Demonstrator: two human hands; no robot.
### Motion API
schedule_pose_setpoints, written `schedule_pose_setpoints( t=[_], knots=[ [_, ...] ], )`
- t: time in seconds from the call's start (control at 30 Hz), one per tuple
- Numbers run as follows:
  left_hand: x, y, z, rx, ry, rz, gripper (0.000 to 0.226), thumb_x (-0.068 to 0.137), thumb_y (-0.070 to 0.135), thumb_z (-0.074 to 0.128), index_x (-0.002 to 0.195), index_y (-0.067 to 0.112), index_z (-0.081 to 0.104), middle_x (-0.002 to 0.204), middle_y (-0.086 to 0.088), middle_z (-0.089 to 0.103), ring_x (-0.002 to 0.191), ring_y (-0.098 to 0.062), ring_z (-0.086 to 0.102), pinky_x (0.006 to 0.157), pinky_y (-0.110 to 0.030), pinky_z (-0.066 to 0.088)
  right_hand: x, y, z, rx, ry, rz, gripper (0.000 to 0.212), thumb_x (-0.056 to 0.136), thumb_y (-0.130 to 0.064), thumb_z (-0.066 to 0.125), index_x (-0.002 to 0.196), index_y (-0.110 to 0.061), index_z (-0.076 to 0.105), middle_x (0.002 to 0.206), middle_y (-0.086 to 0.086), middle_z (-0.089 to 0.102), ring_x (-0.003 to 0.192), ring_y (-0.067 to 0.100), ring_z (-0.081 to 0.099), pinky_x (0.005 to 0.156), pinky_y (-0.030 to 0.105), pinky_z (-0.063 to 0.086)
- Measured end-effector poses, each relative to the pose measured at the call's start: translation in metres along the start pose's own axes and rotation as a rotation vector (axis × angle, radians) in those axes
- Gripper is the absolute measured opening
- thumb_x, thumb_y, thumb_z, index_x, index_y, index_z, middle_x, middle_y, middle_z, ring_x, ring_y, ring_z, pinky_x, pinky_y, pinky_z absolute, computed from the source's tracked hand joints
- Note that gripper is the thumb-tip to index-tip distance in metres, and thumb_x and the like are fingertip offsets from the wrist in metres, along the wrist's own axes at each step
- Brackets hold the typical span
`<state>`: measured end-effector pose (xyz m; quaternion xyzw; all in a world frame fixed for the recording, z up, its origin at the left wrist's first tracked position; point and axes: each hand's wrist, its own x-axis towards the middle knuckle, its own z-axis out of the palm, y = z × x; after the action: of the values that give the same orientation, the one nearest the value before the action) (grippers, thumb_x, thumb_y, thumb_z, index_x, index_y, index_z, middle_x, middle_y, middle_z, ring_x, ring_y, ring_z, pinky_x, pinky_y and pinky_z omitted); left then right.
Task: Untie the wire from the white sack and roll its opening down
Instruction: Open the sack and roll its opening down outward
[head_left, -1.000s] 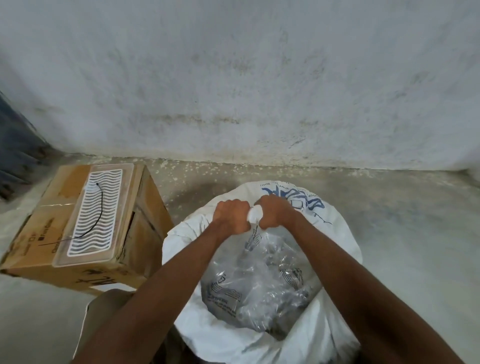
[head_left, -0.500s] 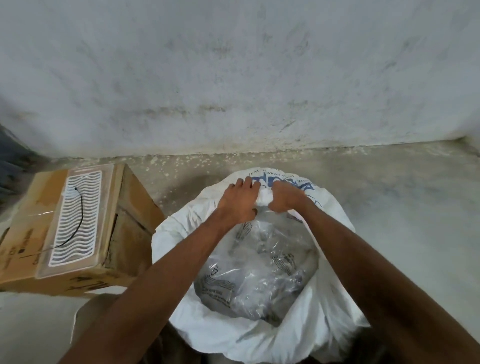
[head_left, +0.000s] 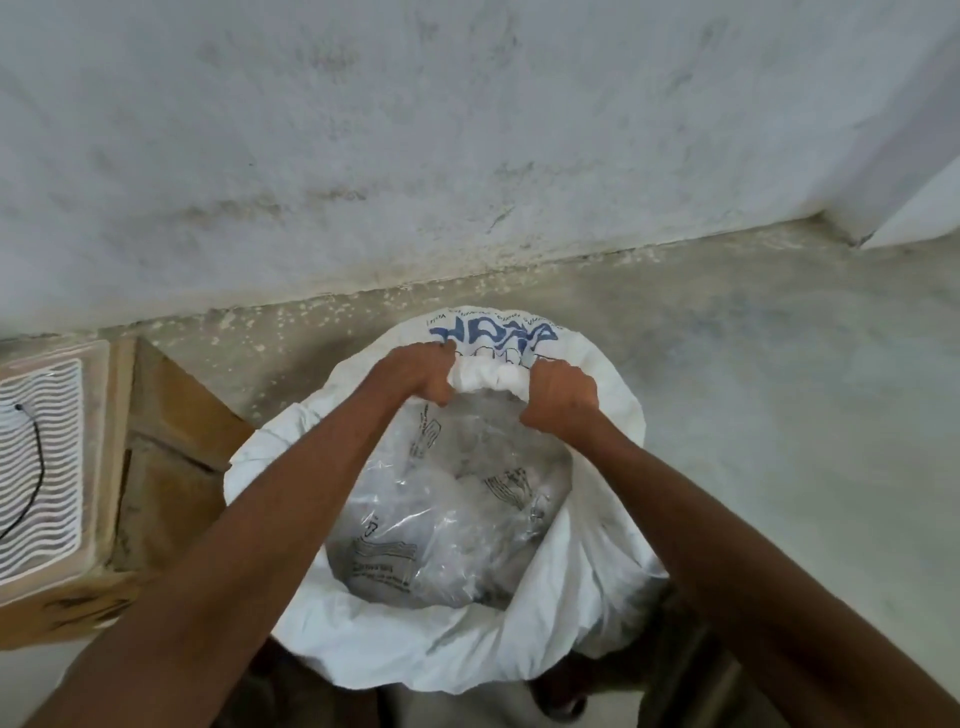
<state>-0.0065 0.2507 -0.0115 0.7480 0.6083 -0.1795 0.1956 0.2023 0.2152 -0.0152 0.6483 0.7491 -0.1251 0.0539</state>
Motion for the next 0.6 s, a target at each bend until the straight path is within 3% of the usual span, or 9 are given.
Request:
schedule_pose_setpoints(
  t=[0.07, 0.13, 0.2, 0.3, 0.4, 0.47, 0.53, 0.6],
  knots=[
    [0.0, 0.023, 0.011, 0.039, 0.23, 0.213, 0.091, 0.071, 0.042, 0.082, 0.143, 0.011, 0.038, 0.141, -0.011, 0.047, 0.12, -0.031, 0.052, 0.094, -0.044, 0.05, 0.007, 0.001, -0.014, 0.178, -0.14, -0.029, 0.034, 0.077, -0.026, 0.074, 0.104, -0.009, 0.063, 0.096, 0.008, 0.068, 0.088, 0.026, 0.068, 0.066, 0.027, 0.042],
    [0.003, 0.043, 0.017, -0.02, 0.345, 0.425, 0.065, 0.08, 0.043, 0.075, 0.129, 0.009, 0.049, 0.127, -0.01, 0.053, 0.108, -0.03, 0.057, 0.085, -0.044, 0.051, 0.011, 0.003, -0.03, 0.304, -0.329, -0.045, 0.019, 0.08, -0.016, 0.075, 0.096, -0.008, 0.067, 0.084, 0.005, 0.066, 0.072, 0.016, 0.061, 0.057, 0.023, 0.039],
    [0.006, 0.051, 0.012, -0.173, 0.346, 0.509, 0.035, 0.091, 0.03, 0.064, 0.116, 0.006, 0.059, 0.112, -0.013, 0.06, 0.098, -0.032, 0.06, 0.08, -0.043, 0.049, 0.012, 0.01, -0.044, 0.339, -0.39, -0.025, 0.024, 0.078, -0.018, 0.08, 0.097, -0.012, 0.066, 0.08, -0.001, 0.062, 0.069, 0.011, 0.055, 0.054, 0.021, 0.035],
    [0.01, 0.053, -0.003, -0.232, 0.263, 0.453, 0.02, 0.098, 0.022, 0.057, 0.109, 0.008, 0.067, 0.105, -0.013, 0.068, 0.097, -0.03, 0.062, 0.079, -0.035, 0.045, 0.007, 0.024, -0.039, 0.315, -0.223, 0.005, 0.048, 0.065, -0.034, 0.088, 0.102, -0.014, 0.066, 0.093, 0.003, 0.065, 0.08, 0.02, 0.059, 0.06, 0.026, 0.041],
    [0.015, 0.056, -0.014, -0.234, 0.16, 0.295, 0.025, 0.101, 0.031, 0.051, 0.106, 0.012, 0.068, 0.109, -0.008, 0.068, 0.101, -0.027, 0.061, 0.09, -0.04, 0.048, -0.023, 0.03, -0.022, 0.191, -0.071, 0.09, 0.079, 0.059, -0.049, 0.083, 0.123, -0.014, 0.054, 0.12, 0.009, 0.059, 0.11, 0.032, 0.059, 0.087, 0.04, 0.05],
    [0.022, 0.057, -0.017, -0.246, 0.132, 0.185, 0.025, 0.098, 0.034, 0.049, 0.091, 0.014, 0.063, 0.098, -0.004, 0.063, 0.092, -0.026, 0.057, 0.083, -0.04, 0.047, -0.047, 0.035, -0.01, 0.163, -0.002, 0.18, 0.068, 0.07, -0.044, 0.076, 0.125, -0.012, 0.052, 0.123, 0.01, 0.057, 0.116, 0.035, 0.058, 0.092, 0.044, 0.047],
    [0.028, 0.063, -0.018, -0.225, 0.072, 0.149, 0.025, 0.096, 0.033, 0.05, 0.082, 0.012, 0.054, 0.085, -0.004, 0.054, 0.083, -0.024, 0.05, 0.072, -0.037, 0.039, -0.058, 0.042, 0.003, 0.302, 0.007, 0.243, 0.051, 0.079, -0.039, 0.069, 0.119, -0.009, 0.058, 0.118, 0.011, 0.062, 0.112, 0.035, 0.061, 0.089, 0.04, 0.047],
    [0.026, 0.072, -0.016, -0.232, 0.068, 0.191, 0.019, 0.093, 0.03, 0.055, 0.097, 0.012, 0.057, 0.095, -0.003, 0.056, 0.09, -0.02, 0.05, 0.076, -0.035, 0.041, -0.058, 0.052, 0.007, 0.581, -0.06, 0.246, 0.051, 0.078, -0.046, 0.068, 0.112, -0.009, 0.065, 0.111, 0.01, 0.067, 0.108, 0.033, 0.064, 0.086, 0.038, 0.049]
  ],
)
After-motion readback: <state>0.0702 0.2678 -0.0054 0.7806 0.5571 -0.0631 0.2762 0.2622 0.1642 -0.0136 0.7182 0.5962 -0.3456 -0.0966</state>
